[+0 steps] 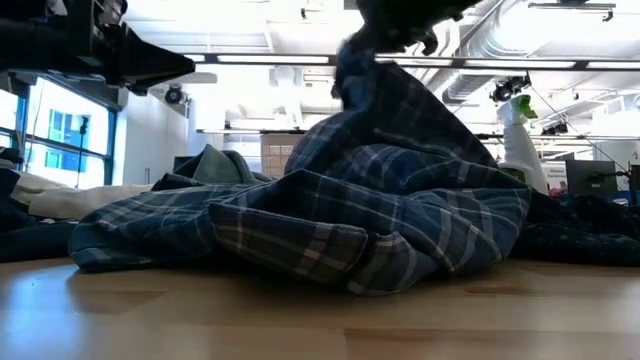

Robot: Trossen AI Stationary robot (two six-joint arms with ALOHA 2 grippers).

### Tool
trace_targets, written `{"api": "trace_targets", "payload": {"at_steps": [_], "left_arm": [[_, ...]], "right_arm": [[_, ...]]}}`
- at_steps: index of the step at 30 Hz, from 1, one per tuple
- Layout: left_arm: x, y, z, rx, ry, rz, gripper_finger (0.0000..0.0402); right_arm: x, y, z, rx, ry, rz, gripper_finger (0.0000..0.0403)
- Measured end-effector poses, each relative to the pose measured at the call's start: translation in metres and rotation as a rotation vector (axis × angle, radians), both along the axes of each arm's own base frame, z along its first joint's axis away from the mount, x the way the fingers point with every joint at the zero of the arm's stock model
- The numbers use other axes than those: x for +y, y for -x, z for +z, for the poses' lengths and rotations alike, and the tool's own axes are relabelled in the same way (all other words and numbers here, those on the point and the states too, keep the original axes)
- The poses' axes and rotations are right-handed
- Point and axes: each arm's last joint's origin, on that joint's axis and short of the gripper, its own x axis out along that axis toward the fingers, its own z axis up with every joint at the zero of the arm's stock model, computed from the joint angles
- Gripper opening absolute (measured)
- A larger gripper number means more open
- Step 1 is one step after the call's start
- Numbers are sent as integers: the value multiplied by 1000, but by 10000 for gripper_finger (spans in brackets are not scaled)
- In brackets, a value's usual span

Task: Fold Laundry from Bin
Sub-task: Fold the checkered blue polo

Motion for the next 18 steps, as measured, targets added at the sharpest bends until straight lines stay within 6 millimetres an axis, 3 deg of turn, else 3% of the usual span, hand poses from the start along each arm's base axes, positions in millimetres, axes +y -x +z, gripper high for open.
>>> {"api": "trace_targets", "payload": {"at_steps": [5,9,18], "left_arm": [[-3,-2,1,17,-20,1,51],[-4,-3,-2,43,-25,20,51],[-4,-7,-10,104,13,34,51]], "right_arm": [[20,-11,-13,-124,115,49,1],[42,-15,-25,-27,245,56,1],[117,30,-34,194,329,-241,0]]}}
